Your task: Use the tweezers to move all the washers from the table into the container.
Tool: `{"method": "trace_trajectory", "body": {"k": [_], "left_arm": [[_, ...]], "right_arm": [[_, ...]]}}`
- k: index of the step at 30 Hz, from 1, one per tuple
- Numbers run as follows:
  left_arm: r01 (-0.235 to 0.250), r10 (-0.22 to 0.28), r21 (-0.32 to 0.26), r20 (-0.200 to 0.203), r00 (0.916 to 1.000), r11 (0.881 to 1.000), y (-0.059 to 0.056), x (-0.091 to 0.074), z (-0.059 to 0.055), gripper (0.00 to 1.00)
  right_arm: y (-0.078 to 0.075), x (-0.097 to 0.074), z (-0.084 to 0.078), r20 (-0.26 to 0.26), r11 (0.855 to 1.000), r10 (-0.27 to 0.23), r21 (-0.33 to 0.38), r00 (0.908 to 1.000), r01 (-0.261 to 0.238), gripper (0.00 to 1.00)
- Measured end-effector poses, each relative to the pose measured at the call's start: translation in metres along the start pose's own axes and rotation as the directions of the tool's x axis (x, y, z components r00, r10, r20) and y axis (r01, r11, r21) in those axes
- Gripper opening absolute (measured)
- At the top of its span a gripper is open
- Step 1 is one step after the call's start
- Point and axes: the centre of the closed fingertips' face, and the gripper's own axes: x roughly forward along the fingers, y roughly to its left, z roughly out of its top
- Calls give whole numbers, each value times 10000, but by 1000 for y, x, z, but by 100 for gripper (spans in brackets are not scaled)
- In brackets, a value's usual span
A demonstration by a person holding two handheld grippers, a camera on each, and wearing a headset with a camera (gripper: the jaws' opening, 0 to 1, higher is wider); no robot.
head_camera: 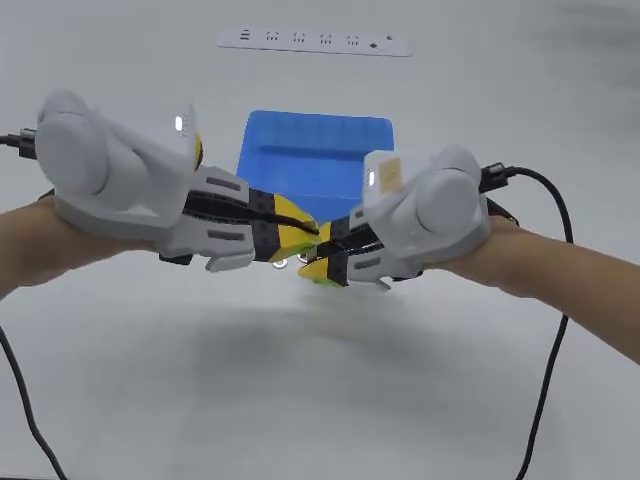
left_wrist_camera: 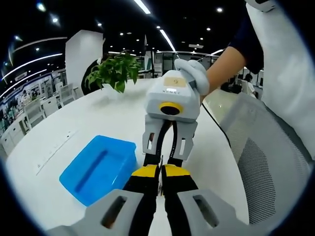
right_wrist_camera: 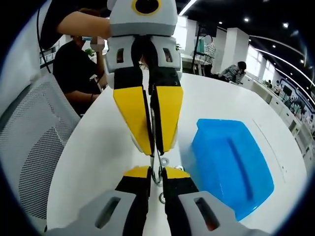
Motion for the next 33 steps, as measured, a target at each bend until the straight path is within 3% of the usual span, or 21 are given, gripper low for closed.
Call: {"method": "trace_trajectory", "body": {"k": [3, 6, 7, 14, 16, 18, 21, 22, 26, 33], "left_arm": [[-333, 334, 51, -211, 9992, 9994, -1, 1, -4, 7], [-649, 655, -505, 117, 9978, 9966, -1, -3, -3, 8], [-750, 761, -409, 268, 9967, 9963, -1, -4, -1, 8], [-1227, 1242, -463, 303, 9918, 9914, -4, -17, 2, 25], [-1554, 1561, -269, 272, 9874, 9875, -5, -21, 2, 32], [-1832, 1845, -461, 273, 9825, 9820, -5, -24, 2, 42], [-1728, 1872, -1173, 1258, 9742, 9780, -15, -30, 15, 67], [-1642, 1815, -1361, 1258, 9753, 9770, -19, -32, 15, 71], [-1829, 1919, -1060, 818, 9780, 9774, -28, -38, 5, 73], [-2324, 2486, -1590, 909, 9643, 9595, -31, -49, -5, 84]], "right_arm": [[0, 0, 0, 22, 9998, -205, -66, 9998, 205, 10], [1, 0, 1, 15, 9993, -301, -210, 9995, 302, 10], [1, 0, 2, 13, 9993, -314, -219, 9995, 314, 10], [0, -6, 11, 210, 9991, -428, -14, 9989, 429, 9], [0, -10, 15, 253, 9989, -467, 40, 9986, 467, 9], [0, -14, 19, 350, 9985, -533, 114, 9980, 529, 9], [3, -22, 25, 453, 9985, -531, 135, 9976, 526, 9], [4, -25, 26, 449, 9986, -522, 53, 9976, 520, 9], [8, -38, 31, 430, 9985, -507, -206, 9978, 516, 9], [-10, -61, 50, 890, 9955, -906, -213, 9919, 928, 9]]}}
